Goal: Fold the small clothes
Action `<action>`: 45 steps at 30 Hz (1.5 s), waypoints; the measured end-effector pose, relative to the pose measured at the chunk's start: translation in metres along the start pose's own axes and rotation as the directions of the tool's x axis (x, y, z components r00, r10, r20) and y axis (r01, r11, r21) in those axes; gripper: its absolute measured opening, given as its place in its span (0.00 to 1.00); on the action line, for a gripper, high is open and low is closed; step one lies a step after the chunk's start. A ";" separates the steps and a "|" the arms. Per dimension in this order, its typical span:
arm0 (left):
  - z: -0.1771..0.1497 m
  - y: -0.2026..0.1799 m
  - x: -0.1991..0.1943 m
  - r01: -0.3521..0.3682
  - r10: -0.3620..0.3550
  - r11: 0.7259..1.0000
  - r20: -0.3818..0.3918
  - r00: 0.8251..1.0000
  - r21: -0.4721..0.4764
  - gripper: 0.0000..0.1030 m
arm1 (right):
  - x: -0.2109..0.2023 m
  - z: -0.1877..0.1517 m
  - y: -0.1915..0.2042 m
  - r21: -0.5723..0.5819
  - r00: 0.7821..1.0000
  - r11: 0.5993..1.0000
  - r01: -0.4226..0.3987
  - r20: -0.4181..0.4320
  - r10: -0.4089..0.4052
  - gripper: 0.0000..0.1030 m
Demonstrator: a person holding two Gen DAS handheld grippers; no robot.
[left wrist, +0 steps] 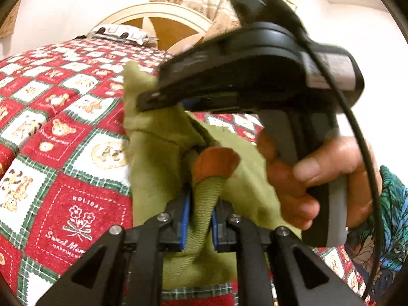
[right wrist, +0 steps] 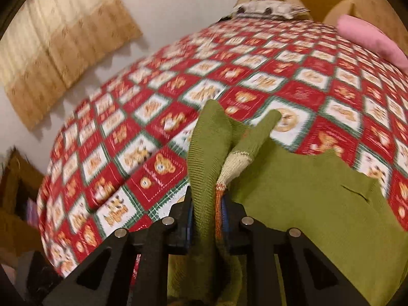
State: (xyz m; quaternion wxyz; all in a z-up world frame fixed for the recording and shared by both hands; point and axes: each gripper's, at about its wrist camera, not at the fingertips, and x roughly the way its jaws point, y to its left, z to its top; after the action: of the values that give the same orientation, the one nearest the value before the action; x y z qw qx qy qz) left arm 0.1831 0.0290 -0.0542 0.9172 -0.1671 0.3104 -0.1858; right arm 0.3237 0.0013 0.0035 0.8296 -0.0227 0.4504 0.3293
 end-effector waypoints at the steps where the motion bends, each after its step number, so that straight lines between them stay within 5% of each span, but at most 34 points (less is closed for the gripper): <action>1: 0.000 -0.003 -0.002 0.004 -0.004 1.000 0.002 1.000 0.014 0.14 | -0.012 -0.003 -0.007 0.024 1.000 1.000 -0.004 0.020 0.003 0.17; 15: -0.001 -0.117 0.021 0.068 -0.066 0.949 -0.018 0.998 0.308 0.13 | -0.123 -0.048 -0.113 0.177 0.984 0.978 0.112 0.115 -0.133 0.09; 31: -0.017 -0.176 0.047 0.191 -0.161 0.895 -0.107 0.981 0.402 0.13 | -0.180 -0.110 -0.200 0.325 0.966 0.932 0.160 0.140 -0.215 0.09; 45: -0.058 -0.198 0.063 0.257 -0.131 0.872 -0.307 0.943 0.417 0.15 | -0.157 -0.190 -0.232 0.444 0.958 0.872 0.207 0.091 -0.273 0.06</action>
State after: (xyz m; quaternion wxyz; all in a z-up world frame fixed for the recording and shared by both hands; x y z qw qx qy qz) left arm 0.1463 -0.1835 -0.0466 0.8565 0.0464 0.3617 -0.3654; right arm 0.2568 -0.3267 -0.0494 0.8802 0.1298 0.4413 0.1170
